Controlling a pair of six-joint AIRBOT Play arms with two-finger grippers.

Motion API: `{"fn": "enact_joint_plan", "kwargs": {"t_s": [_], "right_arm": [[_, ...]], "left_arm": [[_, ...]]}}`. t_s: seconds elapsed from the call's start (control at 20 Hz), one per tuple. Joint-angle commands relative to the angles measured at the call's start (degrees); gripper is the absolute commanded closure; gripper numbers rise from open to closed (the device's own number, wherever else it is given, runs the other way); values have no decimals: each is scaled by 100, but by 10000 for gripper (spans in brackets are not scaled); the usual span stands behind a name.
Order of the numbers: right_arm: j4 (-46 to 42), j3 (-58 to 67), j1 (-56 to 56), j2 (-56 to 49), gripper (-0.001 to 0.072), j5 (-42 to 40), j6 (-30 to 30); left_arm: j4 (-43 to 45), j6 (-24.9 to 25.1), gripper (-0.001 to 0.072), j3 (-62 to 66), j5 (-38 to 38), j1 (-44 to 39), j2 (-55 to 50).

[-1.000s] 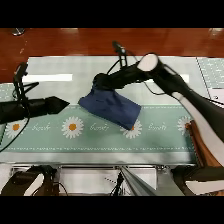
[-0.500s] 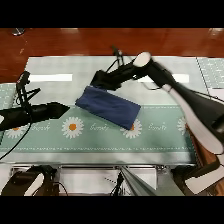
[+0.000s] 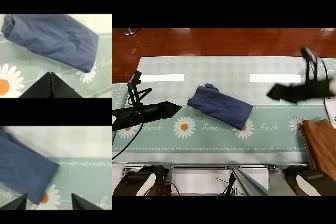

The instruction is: Fold the shirts.

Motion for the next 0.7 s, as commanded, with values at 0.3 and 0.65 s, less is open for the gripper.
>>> {"fn": "enact_joint_plan", "kwargs": {"t_s": [0.3,0.65], "right_arm": [[4280,-3261,0,-439,91,-2535,-1766],[4859,-1569,195,-2914,91,-1449,-2817]], "left_arm": [[-17,0,682,-4,46,0,-146],[-125,0,682,-2,46,-11,-258]]}}
